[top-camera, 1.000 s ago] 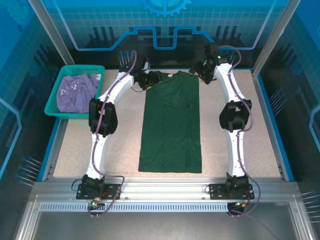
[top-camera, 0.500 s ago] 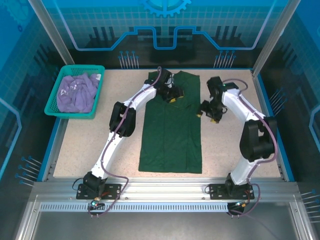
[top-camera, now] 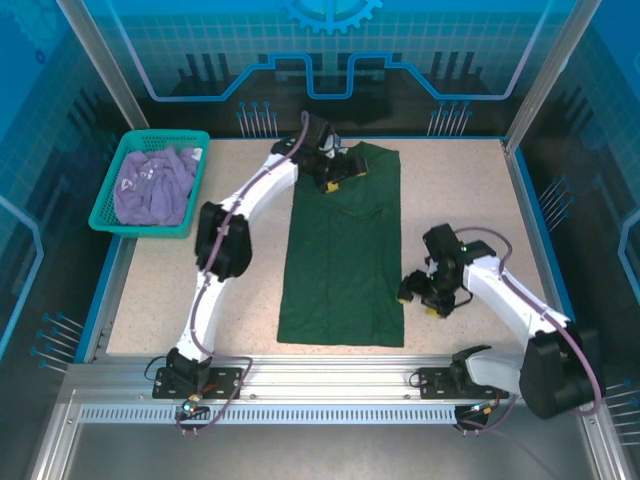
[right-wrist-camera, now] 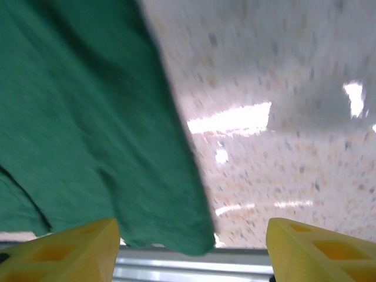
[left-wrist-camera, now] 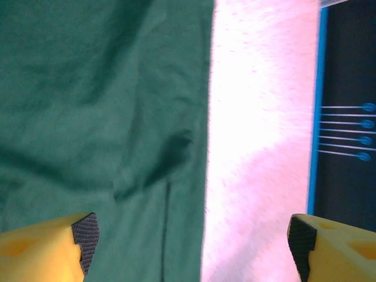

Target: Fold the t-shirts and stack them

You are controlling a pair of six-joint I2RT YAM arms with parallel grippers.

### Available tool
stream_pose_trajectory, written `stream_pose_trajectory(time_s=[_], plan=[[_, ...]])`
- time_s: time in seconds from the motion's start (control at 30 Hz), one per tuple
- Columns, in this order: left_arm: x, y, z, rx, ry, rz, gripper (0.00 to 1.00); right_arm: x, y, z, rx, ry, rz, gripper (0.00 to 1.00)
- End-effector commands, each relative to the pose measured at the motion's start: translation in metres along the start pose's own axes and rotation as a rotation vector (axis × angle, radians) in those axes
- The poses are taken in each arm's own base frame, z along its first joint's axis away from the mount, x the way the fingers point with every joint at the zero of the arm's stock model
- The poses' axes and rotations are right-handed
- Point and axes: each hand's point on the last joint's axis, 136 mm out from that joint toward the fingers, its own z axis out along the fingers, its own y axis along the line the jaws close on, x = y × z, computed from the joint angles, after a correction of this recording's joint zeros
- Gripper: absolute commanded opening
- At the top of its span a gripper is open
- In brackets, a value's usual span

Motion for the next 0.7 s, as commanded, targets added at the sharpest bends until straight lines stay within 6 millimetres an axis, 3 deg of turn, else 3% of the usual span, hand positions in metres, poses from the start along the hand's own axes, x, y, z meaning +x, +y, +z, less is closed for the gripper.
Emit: stream_pose_trajectory(time_s=[0.0,0.07,0.13,0.23,0.33,0.5,0.67], plan=[[0.037,-0.012,-0.073,-0.035,-0.023,0.024,0.82,0.028,0.004,0.011,-0.099,0.062,-0.024,0.68],[0.086,0.017,-0.085,-0.091,0.043,-0.017,0.75,0.041,0.005,0.019,-0.147,0.087,-0.041,0.66],[0.148,0.059,-0.100,-0.181,0.124,-0.078,0.61,0.053,0.005,0.026,-0.191,0.111,-0.049,0.64],[0.234,0.104,-0.120,-0.245,0.241,-0.126,0.55,0.065,-0.001,0.035,-0.202,0.113,-0.062,0.58],[0.291,0.137,-0.138,-0.274,0.292,-0.156,0.54,0.069,-0.005,0.037,-0.196,0.086,-0.051,0.53],[0.329,0.166,-0.147,-0.221,0.299,-0.214,0.54,0.063,0.003,0.038,-0.162,0.037,-0.031,0.51],[0.343,0.177,-0.141,-0.204,0.341,-0.189,0.54,0.054,0.002,0.046,-0.052,0.015,-0.037,0.51]])
